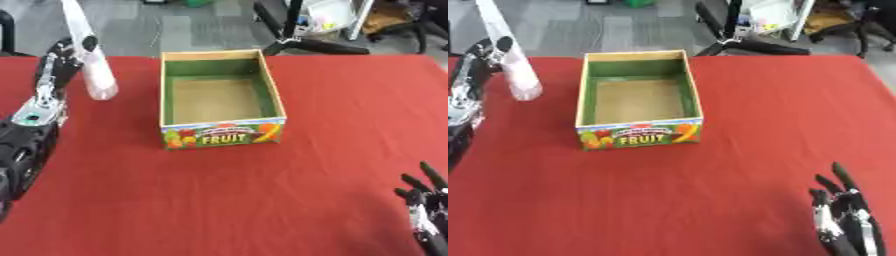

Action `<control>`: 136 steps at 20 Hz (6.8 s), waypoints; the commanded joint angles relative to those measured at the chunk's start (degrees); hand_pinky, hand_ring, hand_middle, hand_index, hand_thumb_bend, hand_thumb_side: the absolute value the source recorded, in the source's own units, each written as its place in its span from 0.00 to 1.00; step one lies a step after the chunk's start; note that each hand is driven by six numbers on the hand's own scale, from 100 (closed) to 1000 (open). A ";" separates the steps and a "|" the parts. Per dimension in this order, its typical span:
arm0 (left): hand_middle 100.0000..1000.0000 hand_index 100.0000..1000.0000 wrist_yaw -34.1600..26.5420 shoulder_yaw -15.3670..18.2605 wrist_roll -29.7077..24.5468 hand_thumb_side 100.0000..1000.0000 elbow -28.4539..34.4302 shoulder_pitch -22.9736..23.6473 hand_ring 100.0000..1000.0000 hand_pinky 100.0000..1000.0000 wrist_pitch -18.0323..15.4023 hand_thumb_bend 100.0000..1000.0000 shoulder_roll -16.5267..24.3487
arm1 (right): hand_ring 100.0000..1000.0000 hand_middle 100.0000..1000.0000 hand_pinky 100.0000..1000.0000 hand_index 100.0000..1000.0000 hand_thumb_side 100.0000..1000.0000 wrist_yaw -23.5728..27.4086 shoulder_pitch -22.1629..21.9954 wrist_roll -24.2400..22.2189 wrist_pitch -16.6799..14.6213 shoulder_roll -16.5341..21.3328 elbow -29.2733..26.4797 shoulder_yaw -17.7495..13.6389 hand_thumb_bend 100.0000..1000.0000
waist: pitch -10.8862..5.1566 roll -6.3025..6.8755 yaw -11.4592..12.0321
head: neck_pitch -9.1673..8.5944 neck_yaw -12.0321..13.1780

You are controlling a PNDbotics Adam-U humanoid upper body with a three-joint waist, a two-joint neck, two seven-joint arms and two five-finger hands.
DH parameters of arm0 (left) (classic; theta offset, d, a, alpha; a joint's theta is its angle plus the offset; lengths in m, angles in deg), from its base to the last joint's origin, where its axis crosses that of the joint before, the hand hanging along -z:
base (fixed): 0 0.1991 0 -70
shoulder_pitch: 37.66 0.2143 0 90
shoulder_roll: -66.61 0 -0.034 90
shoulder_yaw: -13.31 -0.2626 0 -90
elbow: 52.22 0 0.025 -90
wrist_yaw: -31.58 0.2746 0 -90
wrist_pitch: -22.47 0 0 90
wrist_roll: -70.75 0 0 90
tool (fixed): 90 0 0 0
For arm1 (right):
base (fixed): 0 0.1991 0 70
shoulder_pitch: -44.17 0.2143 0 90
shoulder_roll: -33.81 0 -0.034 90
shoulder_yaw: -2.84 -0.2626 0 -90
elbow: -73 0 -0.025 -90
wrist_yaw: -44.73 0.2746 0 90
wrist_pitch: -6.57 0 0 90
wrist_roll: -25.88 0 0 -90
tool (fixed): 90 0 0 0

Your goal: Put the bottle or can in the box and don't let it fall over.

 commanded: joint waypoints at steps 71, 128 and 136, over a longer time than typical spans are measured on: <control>0.50 0.54 22.71 -13.14 -12.97 0.00 27.26 0.84 1.00 0.57 5.44 0.19 -7.05 | 0.88 1.00 0.78 0.94 0.41 1.20 0.98 -1.53 -0.19 0.07 -0.96 0.56 0.00 | -1.49 -0.17 -0.51 | -1.29 -0.76; 0.78 0.86 48.92 -2.13 -50.86 0.51 52.55 28.26 0.80 0.80 4.54 0.97 12.74 | 0.88 1.00 0.78 0.94 0.41 0.07 -0.99 0.06 -0.22 1.58 -0.70 -1.22 0.00 | -3.30 0.58 4.44 | -1.38 -6.67; 0.73 0.85 42.61 11.59 -32.76 0.59 69.95 46.37 0.50 0.80 11.16 0.96 9.24 | 0.88 1.00 0.78 0.94 0.41 -0.55 -2.30 1.29 -0.28 2.18 -0.52 -2.33 0.00 | -3.84 0.93 7.82 | -1.06 -8.00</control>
